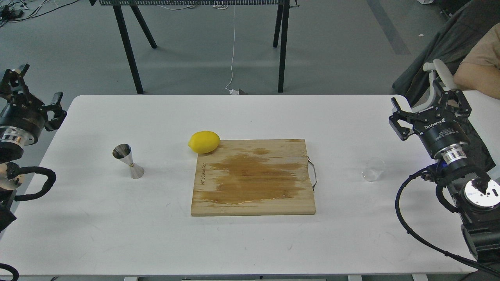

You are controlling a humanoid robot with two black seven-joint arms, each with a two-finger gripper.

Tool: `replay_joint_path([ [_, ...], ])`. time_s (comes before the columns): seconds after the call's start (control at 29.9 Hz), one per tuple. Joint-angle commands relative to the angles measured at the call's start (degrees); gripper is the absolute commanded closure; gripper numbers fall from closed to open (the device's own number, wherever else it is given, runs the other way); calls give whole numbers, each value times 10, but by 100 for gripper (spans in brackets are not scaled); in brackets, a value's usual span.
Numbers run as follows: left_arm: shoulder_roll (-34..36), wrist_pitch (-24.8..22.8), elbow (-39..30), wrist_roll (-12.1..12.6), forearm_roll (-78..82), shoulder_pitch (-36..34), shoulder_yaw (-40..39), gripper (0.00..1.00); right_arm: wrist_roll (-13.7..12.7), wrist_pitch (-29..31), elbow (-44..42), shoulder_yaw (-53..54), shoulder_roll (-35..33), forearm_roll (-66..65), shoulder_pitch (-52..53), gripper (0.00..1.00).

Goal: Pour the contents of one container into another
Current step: 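Move the left gripper toward the steel jigger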

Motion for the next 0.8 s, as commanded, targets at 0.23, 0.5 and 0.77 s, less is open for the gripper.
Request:
replay_joint_path([
  [0.23,7,0,0,0,0,2,-1,0,0,0,-1,0,0,0,-1,1],
  [0.5,7,0,2,0,-27,9,-3,0,0,0,-2,-4,0,-1,1,1],
  [0.77,17,0,2,0,8,-1,0,0,0,0,-2,-6,0,-1,1,1],
])
